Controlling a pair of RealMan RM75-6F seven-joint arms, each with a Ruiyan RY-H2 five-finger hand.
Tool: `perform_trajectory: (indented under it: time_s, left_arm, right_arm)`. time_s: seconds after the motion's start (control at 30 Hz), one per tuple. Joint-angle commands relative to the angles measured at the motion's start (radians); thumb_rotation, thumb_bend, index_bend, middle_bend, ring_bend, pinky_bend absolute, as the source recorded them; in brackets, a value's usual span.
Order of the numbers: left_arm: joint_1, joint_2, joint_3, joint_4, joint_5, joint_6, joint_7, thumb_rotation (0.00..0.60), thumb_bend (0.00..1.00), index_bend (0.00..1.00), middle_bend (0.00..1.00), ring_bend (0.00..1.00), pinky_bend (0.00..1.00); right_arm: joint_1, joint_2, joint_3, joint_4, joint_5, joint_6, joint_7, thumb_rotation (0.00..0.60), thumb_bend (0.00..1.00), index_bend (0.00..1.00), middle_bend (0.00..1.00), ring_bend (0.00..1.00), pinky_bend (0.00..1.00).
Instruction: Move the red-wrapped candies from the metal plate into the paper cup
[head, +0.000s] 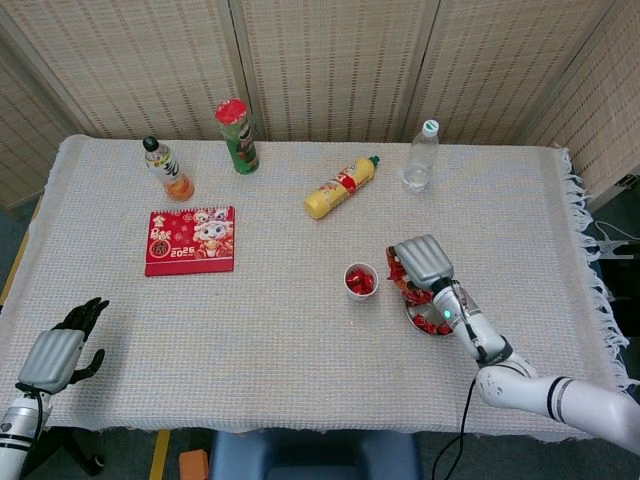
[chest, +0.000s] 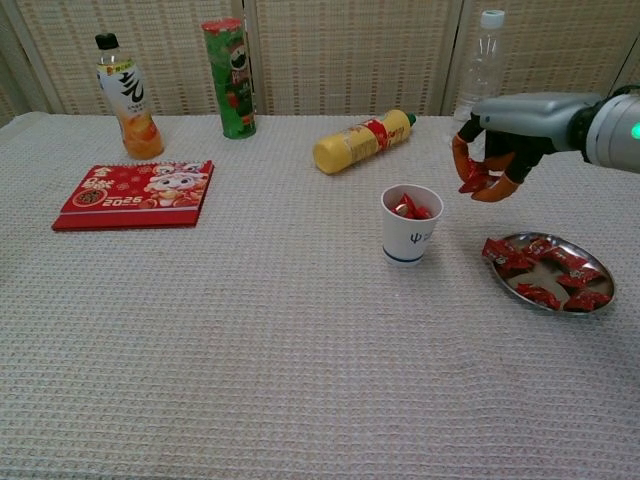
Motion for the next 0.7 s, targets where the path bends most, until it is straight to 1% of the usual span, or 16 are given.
perform_trajectory:
  time_s: [0.03,0.17,0.33,0.43,0.5,0.53,0.7]
  left_arm:
    - [0.001,0.004,0.000,0.001,0.002,0.001,-0.007,0.600,0.45,0.00,0.00,0.08,0.37]
    - [0.003,0.009,0.001,0.000,0.008,0.005,-0.018,0.600,0.45,0.00,0.00,0.08,0.37]
    - [0.007,0.012,0.004,-0.002,0.018,0.013,-0.025,0.600,0.45,0.00,0.00,0.08,0.37]
    - [0.007,0.013,0.004,-0.001,0.019,0.015,-0.026,0.600,0.45,0.00,0.00,0.08,0.37]
    - [0.007,0.013,0.004,-0.001,0.019,0.014,-0.026,0.600,0.45,0.00,0.00,0.09,0.37]
    - [0.007,0.013,0.005,-0.001,0.019,0.014,-0.026,0.600,0.45,0.00,0.00,0.09,0.37]
    - [0.007,0.011,0.004,-0.001,0.020,0.014,-0.024,0.600,0.45,0.00,0.00,0.09,0.37]
  right_arm:
    - [0.036,-0.030,0.002,-0.018,0.037,0.001,-0.036,0.600,0.22,0.55,1.00,0.93,1.00]
    - [0.072,-0.050,-0.003,-0.033,0.084,0.010,-0.067,0.600,0.22,0.55,1.00,0.93,1.00]
    - [0.099,-0.074,-0.012,-0.033,0.104,0.047,-0.100,0.600,0.22,0.54,1.00,0.93,1.00]
    - [0.111,-0.084,-0.022,-0.028,0.109,0.066,-0.113,0.600,0.22,0.48,1.00,0.93,1.00]
    - [0.114,-0.086,-0.028,-0.027,0.115,0.075,-0.120,0.600,0.22,0.41,1.00,0.93,1.00]
    - [0.116,-0.086,-0.030,-0.027,0.117,0.078,-0.123,0.600,0.22,0.39,1.00,0.93,1.00]
    - [0.121,-0.079,-0.044,-0.033,0.128,0.097,-0.134,0.600,0.22,0.37,1.00,0.93,1.00]
